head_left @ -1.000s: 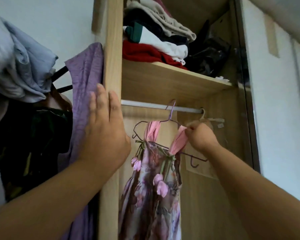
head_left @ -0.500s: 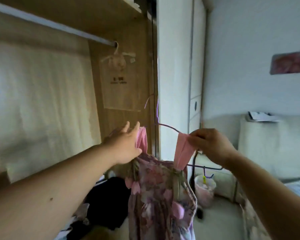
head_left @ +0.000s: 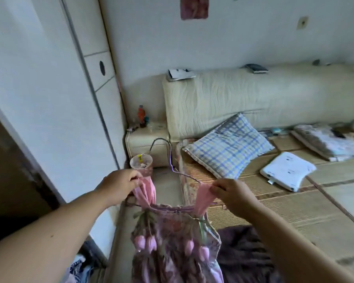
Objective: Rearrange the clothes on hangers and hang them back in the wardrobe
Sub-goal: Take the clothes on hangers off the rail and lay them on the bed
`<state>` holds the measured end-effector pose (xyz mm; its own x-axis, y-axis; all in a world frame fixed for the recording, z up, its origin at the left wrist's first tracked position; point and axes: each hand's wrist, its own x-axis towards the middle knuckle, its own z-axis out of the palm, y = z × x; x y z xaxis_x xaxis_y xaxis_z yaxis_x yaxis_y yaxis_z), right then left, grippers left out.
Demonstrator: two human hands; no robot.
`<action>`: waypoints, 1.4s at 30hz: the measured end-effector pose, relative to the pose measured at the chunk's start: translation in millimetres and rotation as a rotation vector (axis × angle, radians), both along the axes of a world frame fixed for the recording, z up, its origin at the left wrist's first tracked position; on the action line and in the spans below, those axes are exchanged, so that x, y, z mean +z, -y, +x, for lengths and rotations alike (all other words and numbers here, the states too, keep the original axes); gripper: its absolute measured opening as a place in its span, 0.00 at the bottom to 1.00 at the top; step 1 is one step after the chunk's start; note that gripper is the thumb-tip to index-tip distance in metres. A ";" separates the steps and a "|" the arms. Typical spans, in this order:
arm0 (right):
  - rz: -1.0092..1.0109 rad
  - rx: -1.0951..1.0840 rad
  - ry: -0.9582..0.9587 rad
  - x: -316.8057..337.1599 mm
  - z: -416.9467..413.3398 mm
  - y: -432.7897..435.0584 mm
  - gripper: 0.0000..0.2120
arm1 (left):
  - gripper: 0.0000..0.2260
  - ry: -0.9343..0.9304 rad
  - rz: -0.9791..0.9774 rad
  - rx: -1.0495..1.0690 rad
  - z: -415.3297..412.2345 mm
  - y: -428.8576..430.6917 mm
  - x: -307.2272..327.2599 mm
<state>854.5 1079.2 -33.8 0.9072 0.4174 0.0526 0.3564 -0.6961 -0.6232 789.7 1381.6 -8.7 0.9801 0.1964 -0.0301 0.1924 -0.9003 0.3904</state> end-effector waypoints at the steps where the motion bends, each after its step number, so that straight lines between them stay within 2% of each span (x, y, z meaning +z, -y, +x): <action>1: -0.054 -0.025 -0.048 -17.1 9.3 15.6 0.08 | 0.03 -0.012 -0.002 -0.039 17.8 14.3 -12.9; 5: -0.127 -0.127 -0.181 -64.1 34.4 60.4 0.12 | 0.06 -0.019 0.038 -0.165 79.2 60.6 -52.7; 10: -0.130 -0.281 -0.285 -83.6 50.8 93.2 0.05 | 0.07 -0.006 0.117 -0.267 138.7 100.6 -75.6; 14: -0.126 -0.374 -0.265 -86.9 68.2 99.4 0.12 | 0.07 0.049 0.171 -0.309 185.8 111.8 -85.6; 20: -0.094 -0.471 -0.277 -92.3 107.4 71.2 0.04 | 0.09 0.140 0.251 -0.409 258.7 96.0 -88.0; 31: -0.002 -0.747 -0.349 -122.4 213.4 -44.5 0.08 | 0.10 0.110 0.252 -0.637 427.8 20.5 -99.4; 37: 0.046 -0.880 -0.371 -132.4 250.1 -38.1 0.06 | 0.10 0.053 0.217 -0.750 492.0 44.9 -115.8; 42: 0.054 -0.968 -0.446 -159.2 277.1 7.8 0.07 | 0.09 -0.064 0.197 -0.821 529.1 100.6 -151.6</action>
<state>1131.6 1071.3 -193.0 0.7935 -0.4841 -0.3688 -0.6011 -0.5287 -0.5993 1318.8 1281.0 -160.4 0.8114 -0.5699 -0.1302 -0.5361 -0.8142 0.2227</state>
